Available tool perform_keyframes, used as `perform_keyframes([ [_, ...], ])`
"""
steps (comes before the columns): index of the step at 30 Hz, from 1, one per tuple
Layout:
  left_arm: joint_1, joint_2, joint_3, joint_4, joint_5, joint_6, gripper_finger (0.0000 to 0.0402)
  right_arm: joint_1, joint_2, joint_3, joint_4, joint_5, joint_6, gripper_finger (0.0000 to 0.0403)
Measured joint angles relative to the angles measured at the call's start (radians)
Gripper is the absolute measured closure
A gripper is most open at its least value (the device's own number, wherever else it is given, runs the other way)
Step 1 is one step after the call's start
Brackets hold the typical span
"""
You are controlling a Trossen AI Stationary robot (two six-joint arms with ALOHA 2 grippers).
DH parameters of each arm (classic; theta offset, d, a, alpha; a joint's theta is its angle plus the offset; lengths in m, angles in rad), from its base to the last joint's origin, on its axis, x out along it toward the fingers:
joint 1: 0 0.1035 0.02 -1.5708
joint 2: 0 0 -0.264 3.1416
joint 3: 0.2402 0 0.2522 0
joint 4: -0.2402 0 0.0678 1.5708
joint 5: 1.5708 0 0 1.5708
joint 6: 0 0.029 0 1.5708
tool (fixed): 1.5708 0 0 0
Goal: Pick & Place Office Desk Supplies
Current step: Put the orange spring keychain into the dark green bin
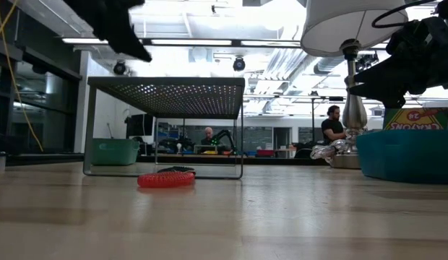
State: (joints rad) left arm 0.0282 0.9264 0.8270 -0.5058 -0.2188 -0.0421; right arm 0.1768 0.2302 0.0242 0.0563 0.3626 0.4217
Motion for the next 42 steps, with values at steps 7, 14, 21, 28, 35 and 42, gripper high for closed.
perform_keyframes([
  [7, -0.287, 0.087, 0.001, 0.094, -0.228, -0.093, 0.0344, 0.0, 0.0, 0.0, 0.0, 0.0, 0.0, 0.025],
  [14, -0.458, 0.189, 0.001, 0.247, -0.286, -0.116, 0.0344, 0.0, 0.0, 0.0, 0.0, 0.0, 0.0, 0.025],
  [21, -0.51, 0.255, 0.001, 0.309, -0.287, -0.172, 0.0344, 0.0, 0.0, 0.0, 0.0, 0.0, 0.0, 0.025],
  [28, -0.512, 0.286, 0.001, 0.313, -0.277, -0.195, 0.0344, 0.0, 0.0, 0.0, 0.0, 0.0, 0.0, 0.025],
  [35, -0.524, 0.351, 0.001, 0.316, -0.267, -0.228, 0.0344, 0.0, 0.0, 0.0, 0.0, 0.0, 0.0, 0.025],
  [42, -0.524, 0.493, 0.024, 0.343, -0.233, -0.283, 0.0344, 0.0, 0.0, 0.0, 0.0, 0.0, 0.0, 0.025],
])
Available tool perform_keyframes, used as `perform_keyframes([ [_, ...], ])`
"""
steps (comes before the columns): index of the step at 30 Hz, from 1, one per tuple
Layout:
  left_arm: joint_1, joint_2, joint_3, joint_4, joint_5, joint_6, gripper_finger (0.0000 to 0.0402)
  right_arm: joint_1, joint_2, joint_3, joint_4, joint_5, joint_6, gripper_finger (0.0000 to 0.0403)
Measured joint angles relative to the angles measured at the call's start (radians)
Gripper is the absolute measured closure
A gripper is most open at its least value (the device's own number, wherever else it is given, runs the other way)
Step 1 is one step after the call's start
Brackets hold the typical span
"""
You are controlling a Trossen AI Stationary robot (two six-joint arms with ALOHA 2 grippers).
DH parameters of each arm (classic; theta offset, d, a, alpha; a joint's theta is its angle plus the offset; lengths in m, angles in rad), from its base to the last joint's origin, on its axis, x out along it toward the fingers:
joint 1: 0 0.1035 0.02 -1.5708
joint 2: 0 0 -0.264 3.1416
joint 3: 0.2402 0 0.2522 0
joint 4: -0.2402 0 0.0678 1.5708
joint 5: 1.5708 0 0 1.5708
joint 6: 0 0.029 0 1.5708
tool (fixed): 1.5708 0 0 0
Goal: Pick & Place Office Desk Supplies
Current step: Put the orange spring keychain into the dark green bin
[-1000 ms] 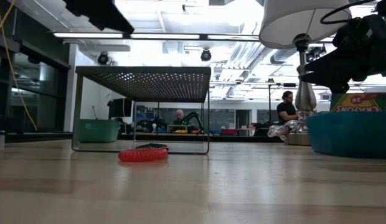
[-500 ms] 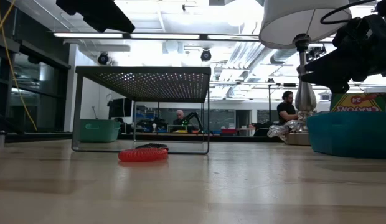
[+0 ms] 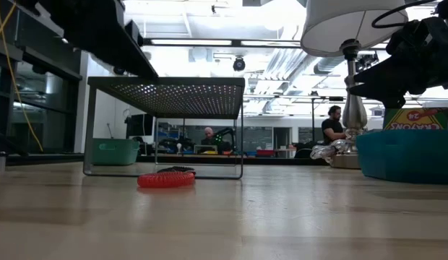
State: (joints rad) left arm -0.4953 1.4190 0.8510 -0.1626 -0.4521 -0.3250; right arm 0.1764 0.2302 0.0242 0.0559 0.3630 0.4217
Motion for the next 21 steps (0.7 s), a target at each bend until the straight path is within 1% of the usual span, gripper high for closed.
perform_keyframes([
  [6, -0.002, 0.13, 0.059, 0.009, 0.03, -0.043, 0.0344, 0.0, 0.0, 0.0, 0.0, 0.0, 0.0, 0.025],
  [10, -0.008, 0.196, 0.083, 0.002, 0.03, -0.053, 0.0344, 0.0, 0.0, 0.0, 0.0, 0.0, 0.0, 0.025],
  [15, -0.013, 0.245, 0.094, 0.006, 0.034, -0.096, 0.0344, 0.0, 0.0, 0.0, 0.0, 0.0, 0.0, 0.025],
  [21, -0.021, 0.264, 0.094, 0.003, 0.059, -0.126, 0.0344, 0.0, 0.0, 0.0, 0.0, 0.0, 0.0, 0.025],
])
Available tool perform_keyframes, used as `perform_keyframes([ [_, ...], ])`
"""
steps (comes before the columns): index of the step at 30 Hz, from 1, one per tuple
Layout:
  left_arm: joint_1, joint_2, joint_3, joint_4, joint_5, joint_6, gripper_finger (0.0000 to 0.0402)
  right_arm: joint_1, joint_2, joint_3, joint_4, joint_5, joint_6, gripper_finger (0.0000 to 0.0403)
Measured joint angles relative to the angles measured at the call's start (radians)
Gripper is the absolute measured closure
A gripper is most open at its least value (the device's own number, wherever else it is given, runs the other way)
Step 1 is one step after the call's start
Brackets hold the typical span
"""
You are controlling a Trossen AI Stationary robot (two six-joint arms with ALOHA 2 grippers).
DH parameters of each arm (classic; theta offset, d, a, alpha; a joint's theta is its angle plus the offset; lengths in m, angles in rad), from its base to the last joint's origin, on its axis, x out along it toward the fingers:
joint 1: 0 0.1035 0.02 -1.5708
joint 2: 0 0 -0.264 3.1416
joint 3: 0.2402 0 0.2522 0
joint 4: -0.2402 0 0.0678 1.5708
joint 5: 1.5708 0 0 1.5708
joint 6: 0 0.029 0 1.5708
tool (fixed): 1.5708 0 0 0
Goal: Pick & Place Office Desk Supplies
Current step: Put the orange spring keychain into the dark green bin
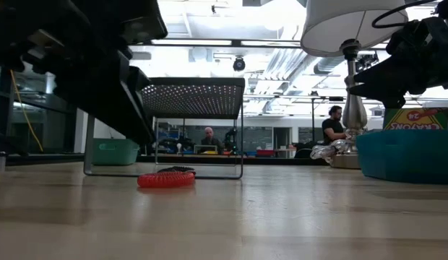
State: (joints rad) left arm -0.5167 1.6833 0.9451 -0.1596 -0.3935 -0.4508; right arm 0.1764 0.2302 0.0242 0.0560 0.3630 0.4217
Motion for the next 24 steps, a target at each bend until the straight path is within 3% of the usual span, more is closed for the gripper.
perform_keyframes([
  [9, 0.001, 0.0, 0.0, -0.002, -0.002, 0.046, 0.0344, 0.0, 0.0, 0.0, 0.0, 0.0, 0.0, 0.025],
  [18, -0.034, 0.0, 0.0, 0.009, 0.001, 0.308, 0.0335, 0.0, 0.0, 0.0, 0.0, 0.0, 0.0, 0.025],
  [24, -0.034, -0.001, 0.0, 0.031, 0.079, 0.41, 0.0308, 0.0, 0.0, 0.0, 0.0, 0.0, 0.0, 0.025],
])
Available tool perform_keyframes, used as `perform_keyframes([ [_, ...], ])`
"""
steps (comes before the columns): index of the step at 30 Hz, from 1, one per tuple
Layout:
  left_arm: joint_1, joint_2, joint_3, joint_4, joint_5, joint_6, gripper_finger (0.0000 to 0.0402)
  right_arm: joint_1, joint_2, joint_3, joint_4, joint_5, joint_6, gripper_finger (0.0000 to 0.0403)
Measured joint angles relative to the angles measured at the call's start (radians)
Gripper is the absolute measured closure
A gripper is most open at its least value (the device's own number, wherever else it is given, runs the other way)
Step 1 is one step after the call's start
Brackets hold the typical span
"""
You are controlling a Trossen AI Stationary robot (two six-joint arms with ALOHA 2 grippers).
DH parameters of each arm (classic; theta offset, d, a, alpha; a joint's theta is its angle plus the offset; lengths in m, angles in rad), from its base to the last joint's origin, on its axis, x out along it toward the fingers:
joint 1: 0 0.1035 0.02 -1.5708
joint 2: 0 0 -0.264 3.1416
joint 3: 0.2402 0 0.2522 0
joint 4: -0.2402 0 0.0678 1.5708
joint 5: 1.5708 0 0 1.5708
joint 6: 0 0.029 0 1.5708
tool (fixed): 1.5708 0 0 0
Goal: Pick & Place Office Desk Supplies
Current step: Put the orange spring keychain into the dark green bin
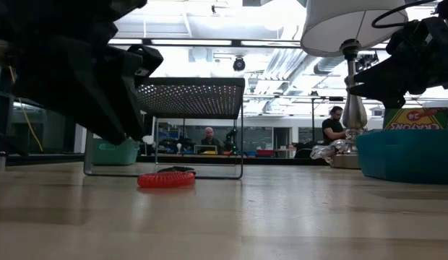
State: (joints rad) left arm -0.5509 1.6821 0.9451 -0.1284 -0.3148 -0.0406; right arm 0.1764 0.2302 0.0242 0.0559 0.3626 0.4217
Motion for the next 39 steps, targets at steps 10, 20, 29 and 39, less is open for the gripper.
perform_keyframes([
  [10, 0.062, 0.0, 0.0, -0.001, 0.052, 0.048, 0.0253, 0.0, 0.0, 0.0, 0.0, 0.0, 0.0, 0.025],
  [20, 0.072, 0.012, 0.0, -0.002, 0.056, 0.076, 0.0252, 0.0, 0.0, 0.0, 0.0, 0.0, 0.0, 0.025],
  [29, 0.09, 0.029, 0.0, -0.007, 0.065, 0.05, 0.0252, 0.0, 0.0, 0.0, 0.0, 0.0, 0.0, 0.025],
  [39, 0.112, 0.082, 0.0, -0.007, 0.112, -0.01, 0.0252, 0.0, 0.0, 0.0, 0.0, 0.0, 0.0, 0.025],
])
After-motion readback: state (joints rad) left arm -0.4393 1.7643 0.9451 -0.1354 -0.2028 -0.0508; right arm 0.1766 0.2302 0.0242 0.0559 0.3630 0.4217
